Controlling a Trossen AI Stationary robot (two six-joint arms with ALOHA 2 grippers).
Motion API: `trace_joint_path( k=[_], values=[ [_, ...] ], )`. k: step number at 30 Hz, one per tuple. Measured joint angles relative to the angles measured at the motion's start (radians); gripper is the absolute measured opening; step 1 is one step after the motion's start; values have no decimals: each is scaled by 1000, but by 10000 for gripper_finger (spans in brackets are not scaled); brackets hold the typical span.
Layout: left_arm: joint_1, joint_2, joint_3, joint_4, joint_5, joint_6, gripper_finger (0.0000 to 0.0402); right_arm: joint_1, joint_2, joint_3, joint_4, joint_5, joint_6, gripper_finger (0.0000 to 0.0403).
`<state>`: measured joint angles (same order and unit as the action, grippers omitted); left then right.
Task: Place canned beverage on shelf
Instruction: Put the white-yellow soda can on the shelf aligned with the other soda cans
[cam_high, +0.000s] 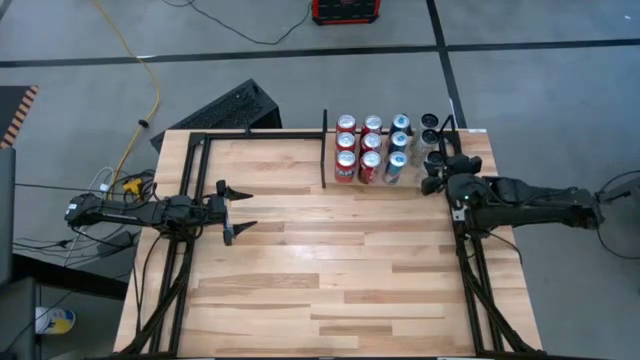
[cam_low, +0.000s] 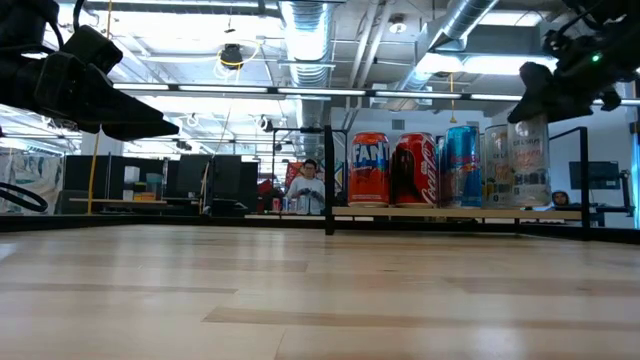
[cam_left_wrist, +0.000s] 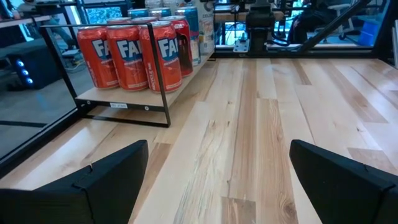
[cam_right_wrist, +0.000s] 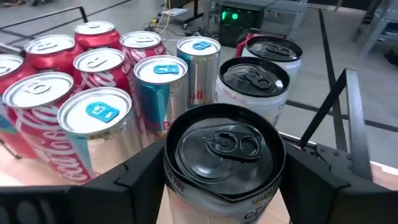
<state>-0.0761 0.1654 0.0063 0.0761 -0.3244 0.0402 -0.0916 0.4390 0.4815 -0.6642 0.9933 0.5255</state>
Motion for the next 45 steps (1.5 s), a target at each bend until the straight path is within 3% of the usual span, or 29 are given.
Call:
trace_joint_path(
  k=[16, 26, 45],
  values=[
    [0, 0, 0, 0, 0, 4, 377, -62, -1, -47, 80, -28, -63, 280],
    [0, 0, 0, 0, 0, 4, 377, -123, -1, -46, 86, -78, -80, 323],
    [0, 0, 0, 0, 0, 6, 377, -128, -1, 7, 160, -104, -209, 345]
  ],
)
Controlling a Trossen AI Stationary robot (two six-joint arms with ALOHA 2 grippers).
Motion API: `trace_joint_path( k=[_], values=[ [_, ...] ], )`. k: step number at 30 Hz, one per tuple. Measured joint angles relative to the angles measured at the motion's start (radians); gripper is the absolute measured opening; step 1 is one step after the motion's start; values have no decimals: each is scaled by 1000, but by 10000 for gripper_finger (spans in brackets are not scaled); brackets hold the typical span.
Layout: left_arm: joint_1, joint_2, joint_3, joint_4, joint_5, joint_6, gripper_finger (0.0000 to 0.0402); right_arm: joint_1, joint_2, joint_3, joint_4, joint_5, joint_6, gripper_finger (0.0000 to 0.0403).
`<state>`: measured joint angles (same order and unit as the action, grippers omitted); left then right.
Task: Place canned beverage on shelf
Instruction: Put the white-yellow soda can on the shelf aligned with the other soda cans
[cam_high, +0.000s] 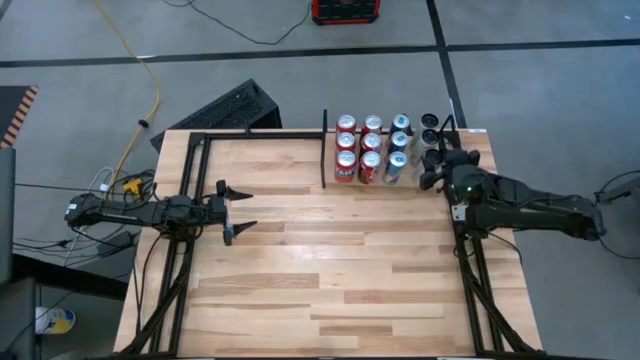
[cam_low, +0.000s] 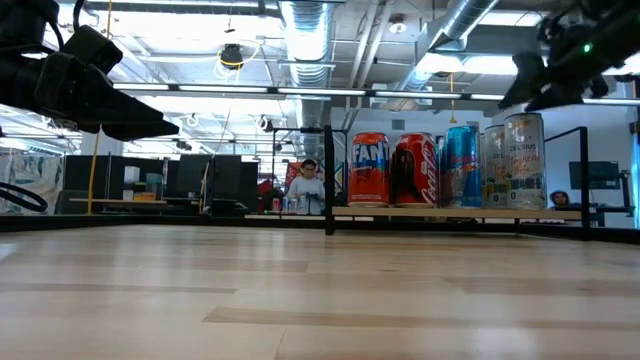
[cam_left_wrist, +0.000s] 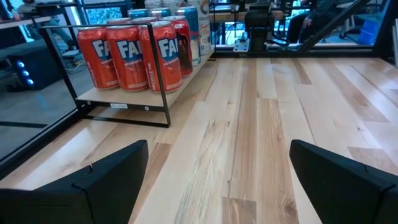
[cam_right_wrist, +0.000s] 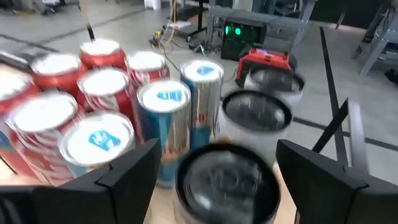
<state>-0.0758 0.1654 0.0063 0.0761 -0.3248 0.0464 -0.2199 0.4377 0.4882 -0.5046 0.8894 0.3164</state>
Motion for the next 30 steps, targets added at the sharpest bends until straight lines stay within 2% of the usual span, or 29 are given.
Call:
trace_joint_path(
  k=[5, 10, 13, 18, 23, 27, 30],
  values=[
    [0, 0, 0, 0, 0, -5, 377, 7, 0, 90, 28, -17, -53, 344],
    [0, 0, 0, 0, 0, -5, 377, 52, 6, 154, 37, -204, -45, 336],
    [0, 0, 0, 0, 0, -2, 377, 97, 32, 163, -4, -330, 28, 315],
    [0, 0, 0, 0, 0, -6, 377, 196, 114, 163, -195, -416, 229, 241],
    [0, 0, 0, 0, 0, -2, 377, 288, 178, 162, -329, -445, 414, 121],
    [0, 0, 0, 0, 0, -2, 377, 313, 212, 162, -475, -429, 520, 23],
    [0, 0, 0, 0, 0, -2, 377, 299, 234, 162, -584, -358, 601, 21]
  ],
)
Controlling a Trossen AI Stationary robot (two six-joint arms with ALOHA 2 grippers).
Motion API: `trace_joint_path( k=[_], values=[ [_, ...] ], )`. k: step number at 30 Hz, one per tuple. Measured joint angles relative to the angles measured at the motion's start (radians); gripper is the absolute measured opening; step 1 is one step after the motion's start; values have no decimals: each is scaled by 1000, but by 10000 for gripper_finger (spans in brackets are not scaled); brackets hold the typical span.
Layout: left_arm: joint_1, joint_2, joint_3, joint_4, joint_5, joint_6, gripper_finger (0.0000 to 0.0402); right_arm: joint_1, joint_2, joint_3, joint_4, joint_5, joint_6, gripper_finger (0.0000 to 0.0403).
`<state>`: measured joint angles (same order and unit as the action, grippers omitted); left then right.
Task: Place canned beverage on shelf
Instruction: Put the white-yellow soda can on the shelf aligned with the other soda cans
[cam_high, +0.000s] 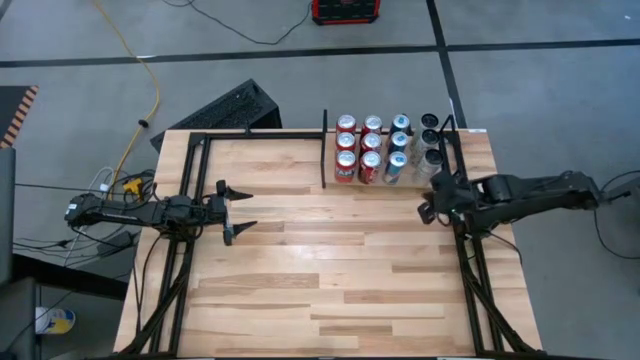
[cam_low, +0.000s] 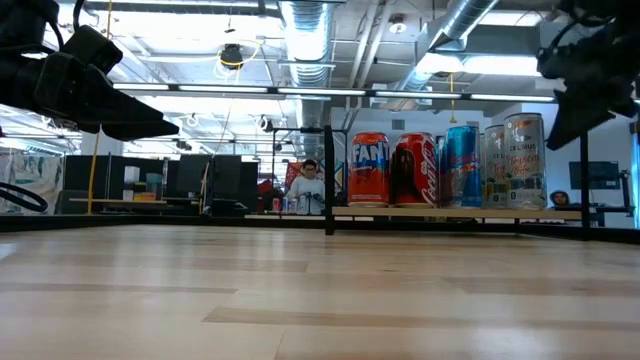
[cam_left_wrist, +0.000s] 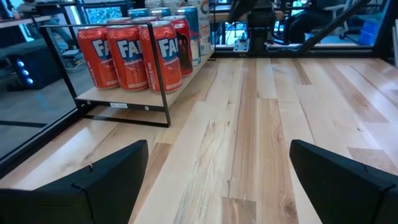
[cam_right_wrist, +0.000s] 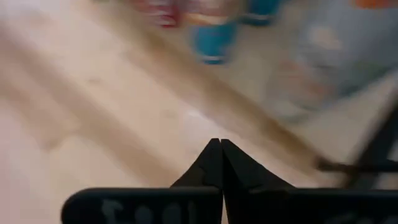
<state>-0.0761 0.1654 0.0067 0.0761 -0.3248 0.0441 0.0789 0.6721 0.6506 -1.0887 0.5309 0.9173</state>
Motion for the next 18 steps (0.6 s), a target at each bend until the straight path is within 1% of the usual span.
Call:
trace_joint_path(
  k=[3, 8, 12, 16, 18],
  values=[
    [0, 0, 0, 0, 0, -2, 377, -31, 18, 0, -40, 37, 21, 32],
    [0, 0, 0, 0, 0, -4, 377, -86, 32, 0, -18, 47, -47, 15],
    [0, 0, 0, 0, 0, 2, 377, -139, 36, 0, -3, 53, -75, 16],
    [0, 0, 0, 0, 0, -3, 377, -184, 36, 0, 24, 53, -109, 29],
    [0, 0, 0, 0, 0, 1, 377, -205, 36, 0, 33, 53, -114, 26]
  ],
)
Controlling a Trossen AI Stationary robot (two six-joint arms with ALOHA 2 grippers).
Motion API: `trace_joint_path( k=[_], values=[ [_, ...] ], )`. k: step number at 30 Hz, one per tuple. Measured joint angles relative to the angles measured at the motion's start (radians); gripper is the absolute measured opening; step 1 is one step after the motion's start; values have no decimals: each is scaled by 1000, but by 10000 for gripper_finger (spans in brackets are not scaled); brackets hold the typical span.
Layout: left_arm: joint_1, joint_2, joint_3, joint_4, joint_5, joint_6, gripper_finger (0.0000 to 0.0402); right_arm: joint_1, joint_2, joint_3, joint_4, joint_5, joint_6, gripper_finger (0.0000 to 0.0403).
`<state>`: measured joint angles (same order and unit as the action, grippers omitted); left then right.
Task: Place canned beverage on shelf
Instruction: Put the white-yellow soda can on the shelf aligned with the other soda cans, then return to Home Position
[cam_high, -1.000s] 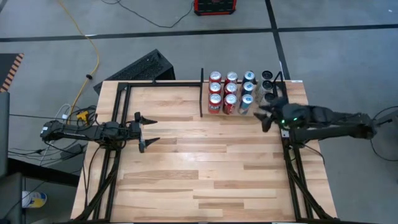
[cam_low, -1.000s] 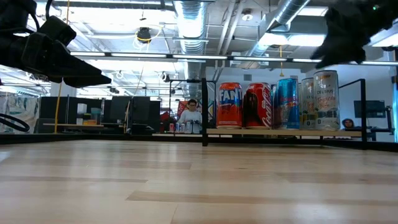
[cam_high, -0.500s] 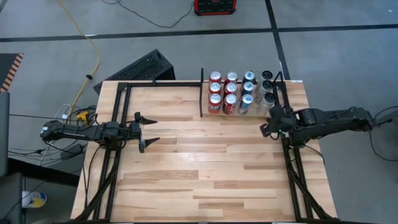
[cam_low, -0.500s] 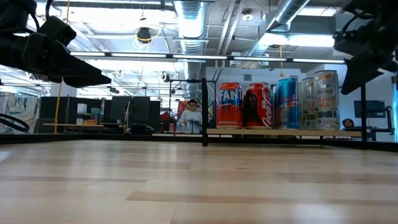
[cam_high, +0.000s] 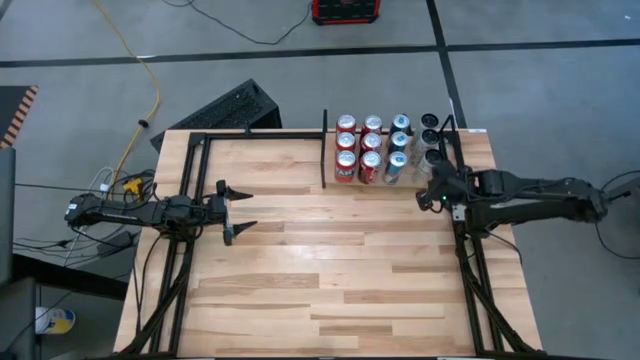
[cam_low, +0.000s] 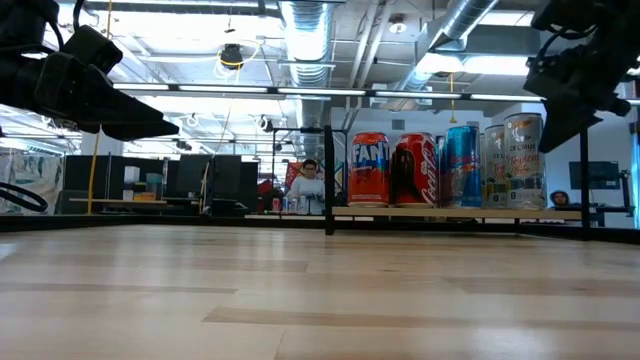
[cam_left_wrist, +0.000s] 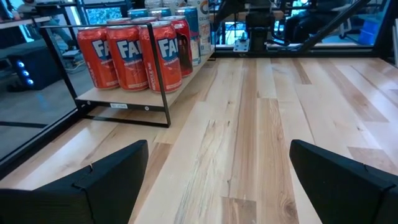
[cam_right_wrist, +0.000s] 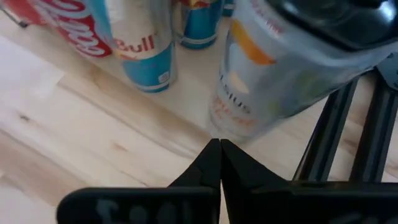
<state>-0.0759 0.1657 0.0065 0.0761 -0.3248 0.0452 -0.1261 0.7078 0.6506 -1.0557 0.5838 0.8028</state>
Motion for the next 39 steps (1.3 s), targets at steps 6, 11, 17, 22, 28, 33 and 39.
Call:
trace_joint_path(
  k=[6, 11, 17, 22, 28, 33, 39],
  values=[
    [0, 0, 0, 0, 0, -2, 377, -51, 0, 0, 0, 1, -18, 16],
    [0, 0, 0, 0, 0, -4, 377, -82, 0, 0, 3, 11, -25, 31],
    [0, 0, 0, 0, 0, -2, 377, -103, 0, 0, 39, 35, -52, 16],
    [0, 0, 0, 0, 0, 1, 377, -122, 0, 0, 48, 41, -54, 25],
    [0, 0, 0, 0, 0, 0, 377, -110, 0, 0, 47, -213, -52, 22],
    [0, 0, 0, 0, 0, -4, 377, -9, 0, 0, 102, -365, -32, 19],
    [0, 0, 0, 0, 0, -4, 377, 211, 0, 31, 240, -375, 47, 25]
  ],
)
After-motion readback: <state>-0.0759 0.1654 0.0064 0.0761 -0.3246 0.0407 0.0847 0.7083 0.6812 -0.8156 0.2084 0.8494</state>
